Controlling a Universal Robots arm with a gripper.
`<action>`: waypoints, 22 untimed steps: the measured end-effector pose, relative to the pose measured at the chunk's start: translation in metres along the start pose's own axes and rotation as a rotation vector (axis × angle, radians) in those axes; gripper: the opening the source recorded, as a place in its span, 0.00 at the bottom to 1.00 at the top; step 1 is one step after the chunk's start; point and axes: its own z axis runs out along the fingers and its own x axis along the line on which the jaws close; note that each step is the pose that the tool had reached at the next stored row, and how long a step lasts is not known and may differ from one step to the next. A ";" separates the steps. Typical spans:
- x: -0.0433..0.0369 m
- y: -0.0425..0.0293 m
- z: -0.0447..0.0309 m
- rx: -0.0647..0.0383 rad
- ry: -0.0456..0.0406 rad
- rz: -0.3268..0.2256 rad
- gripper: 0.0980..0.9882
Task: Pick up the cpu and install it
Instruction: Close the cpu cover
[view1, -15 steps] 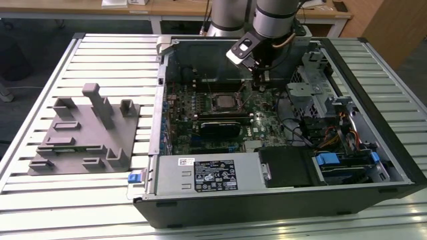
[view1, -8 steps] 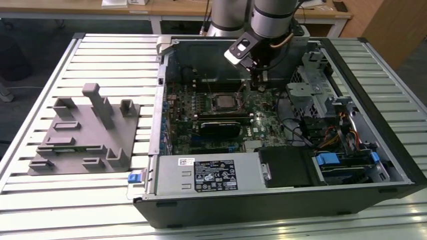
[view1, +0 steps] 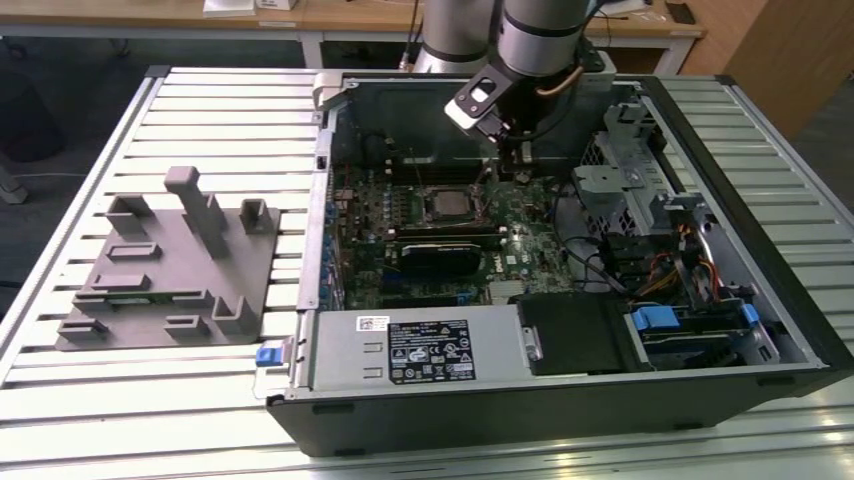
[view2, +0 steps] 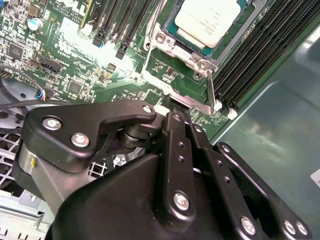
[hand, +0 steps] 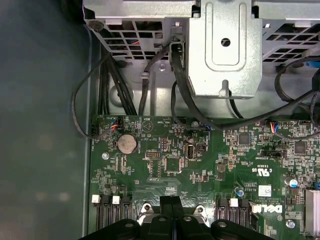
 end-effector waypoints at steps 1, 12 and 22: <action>0.0000 -0.0003 0.0000 0.000 0.0000 0.000 0.01; 0.0000 -0.0029 0.0001 0.000 0.0000 0.000 0.01; 0.0000 -0.0048 0.0004 0.000 0.0000 0.000 0.01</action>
